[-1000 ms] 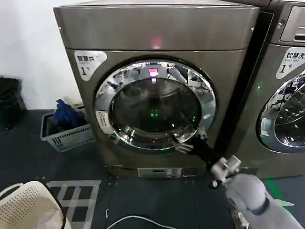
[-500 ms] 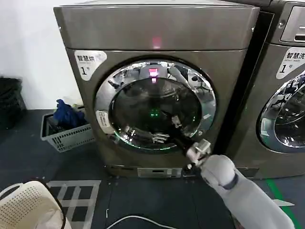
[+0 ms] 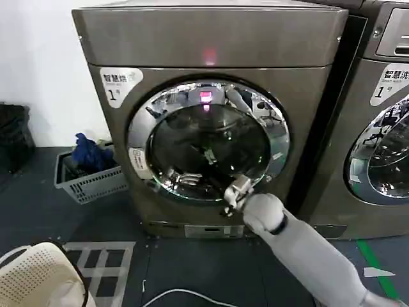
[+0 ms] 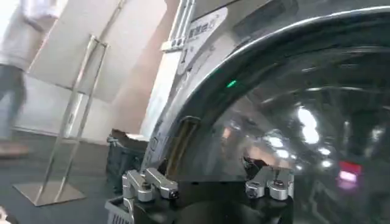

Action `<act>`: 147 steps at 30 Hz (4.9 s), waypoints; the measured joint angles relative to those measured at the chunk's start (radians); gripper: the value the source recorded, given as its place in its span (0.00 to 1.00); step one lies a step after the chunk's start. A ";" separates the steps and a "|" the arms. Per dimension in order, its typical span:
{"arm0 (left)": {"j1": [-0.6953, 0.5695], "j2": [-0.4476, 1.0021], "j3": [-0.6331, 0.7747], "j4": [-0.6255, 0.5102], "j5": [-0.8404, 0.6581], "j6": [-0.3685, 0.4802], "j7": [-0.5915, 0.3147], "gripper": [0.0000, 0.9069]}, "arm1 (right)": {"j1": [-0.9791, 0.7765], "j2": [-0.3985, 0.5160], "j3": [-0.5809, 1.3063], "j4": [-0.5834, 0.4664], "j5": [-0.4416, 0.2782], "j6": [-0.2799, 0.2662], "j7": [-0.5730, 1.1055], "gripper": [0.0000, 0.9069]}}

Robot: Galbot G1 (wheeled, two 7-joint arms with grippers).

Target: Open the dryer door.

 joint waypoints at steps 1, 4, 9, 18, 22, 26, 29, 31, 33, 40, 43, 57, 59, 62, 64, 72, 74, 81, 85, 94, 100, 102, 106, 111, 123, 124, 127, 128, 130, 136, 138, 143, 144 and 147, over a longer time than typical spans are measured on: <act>0.001 -0.001 0.000 0.000 0.002 -0.001 0.000 1.00 | 0.006 0.007 -0.005 -0.008 -0.001 0.001 -0.001 1.00; 0.004 -0.003 0.000 -0.001 0.004 -0.003 -0.001 1.00 | 0.026 0.027 -0.022 -0.035 -0.005 0.005 -0.003 1.00; 0.007 -0.009 0.001 -0.004 0.010 -0.007 -0.001 1.00 | 0.054 0.066 -0.041 -0.083 -0.024 0.018 -0.011 1.00; 0.014 -0.014 0.002 -0.006 0.019 -0.019 -0.002 1.00 | 0.087 0.136 -0.061 -0.176 -0.036 0.036 -0.037 1.00; 0.017 -0.017 0.002 -0.006 0.022 -0.023 -0.002 1.00 | 0.102 0.169 -0.071 -0.221 -0.041 0.041 -0.047 1.00; 0.023 -0.019 0.000 -0.007 0.023 -0.026 -0.004 1.00 | 0.114 0.198 -0.075 -0.266 -0.051 0.051 -0.059 1.00; 0.027 -0.019 0.000 -0.008 0.025 -0.030 -0.005 1.00 | 0.123 0.218 -0.076 -0.298 -0.056 0.061 -0.070 1.00; 0.029 -0.019 0.001 -0.008 0.028 -0.032 -0.006 1.00 | 0.126 0.226 -0.078 -0.314 -0.056 0.067 -0.078 1.00; 0.031 -0.019 0.002 -0.008 0.030 -0.034 -0.006 1.00 | 0.129 0.231 -0.081 -0.330 -0.056 0.078 -0.088 1.00; 0.032 -0.019 0.002 -0.009 0.031 -0.035 -0.006 1.00 | 0.160 0.236 -0.102 -0.389 -0.025 0.131 -0.188 1.00; 0.033 -0.019 0.002 -0.009 0.033 -0.035 -0.006 1.00 | 0.174 0.235 -0.117 -0.417 -0.012 0.148 -0.242 1.00; 0.031 -0.019 0.001 0.000 0.043 -0.036 -0.004 1.00 | 0.203 0.194 -0.168 -0.440 0.055 0.262 -0.442 1.00; 0.031 -0.019 0.001 0.000 0.044 -0.036 -0.004 1.00 | 0.205 0.188 -0.170 -0.441 0.072 0.283 -0.481 1.00; 0.031 -0.019 0.001 0.001 0.046 -0.037 -0.003 1.00 | 0.207 0.185 -0.159 -0.452 0.092 0.318 -0.569 1.00; 0.031 -0.019 0.001 0.001 0.046 -0.037 -0.003 1.00 | 0.201 0.177 -0.148 -0.448 0.108 0.323 -0.632 1.00; 0.002 0.000 -0.030 0.036 -0.001 0.011 0.083 1.00 | 0.158 0.113 -0.116 -0.358 0.154 0.315 -0.792 1.00; -0.013 0.035 -0.046 0.050 -0.056 0.047 0.134 1.00 | 0.145 0.088 -0.111 -0.325 0.163 0.315 -0.814 1.00; -0.057 0.143 -0.115 0.107 -0.175 0.133 0.267 1.00 | 0.101 -0.007 -0.091 -0.200 0.219 0.303 -0.909 1.00; -0.068 0.199 -0.125 0.139 -0.185 0.129 0.355 1.00 | 0.092 -0.044 -0.077 -0.143 0.259 0.300 -0.936 1.00; -0.126 0.307 -0.107 0.163 -0.206 0.200 0.487 1.00 | 0.041 -0.134 -0.044 -0.025 0.294 0.286 -0.981 1.00; -0.182 0.378 -0.093 0.199 -0.211 0.226 0.499 1.00 | -0.015 -0.208 0.003 0.060 0.315 0.279 -1.011 1.00; -0.207 0.406 -0.083 0.212 -0.211 0.238 0.507 1.00 | -0.042 -0.236 0.029 0.091 0.316 0.281 -1.030 1.00; -0.263 0.459 -0.044 0.233 -0.193 0.265 0.527 1.00 | -0.103 -0.288 0.087 0.140 0.318 0.285 -1.066 1.00; -0.345 0.524 0.034 0.259 -0.172 0.301 0.541 1.00 | -0.194 -0.338 0.180 0.198 0.315 0.278 -1.077 1.00; -0.594 0.665 0.303 0.371 -0.166 0.311 0.592 1.00 | -0.576 -0.374 0.641 0.288 0.355 0.300 -1.036 1.00; -0.618 0.669 0.332 0.383 -0.163 0.309 0.597 1.00 | -0.616 -0.369 0.691 0.296 0.356 0.304 -1.035 1.00; -0.696 0.672 0.433 0.417 -0.150 0.302 0.605 1.00 | -0.724 -0.355 0.827 0.315 0.364 0.320 -1.018 1.00; -0.721 0.672 0.469 0.428 -0.146 0.299 0.606 1.00 | -0.768 -0.347 0.886 0.321 0.365 0.333 -1.002 1.00; -0.776 0.664 0.549 0.453 -0.144 0.293 0.611 1.00 | -0.868 -0.325 1.002 0.333 0.363 0.341 -0.964 1.00; -0.937 0.630 0.746 0.521 -0.155 0.263 0.624 1.00 | -1.213 -0.161 1.369 0.378 0.288 0.433 -0.787 1.00; -0.986 0.619 0.804 0.543 -0.155 0.257 0.628 1.00 | -1.289 -0.090 1.462 0.374 0.223 0.449 -0.717 1.00; -1.091 0.586 0.941 0.582 -0.154 0.252 0.629 1.00 | -1.365 0.090 1.650 0.324 -0.020 0.368 -0.366 1.00; -1.111 0.579 0.971 0.589 -0.154 0.251 0.629 1.00 | -1.366 0.120 1.681 0.310 -0.049 0.335 -0.295 1.00; -1.166 0.552 1.046 0.611 -0.157 0.251 0.629 1.00 | -1.355 0.198 1.768 0.276 -0.078 0.220 -0.111 1.00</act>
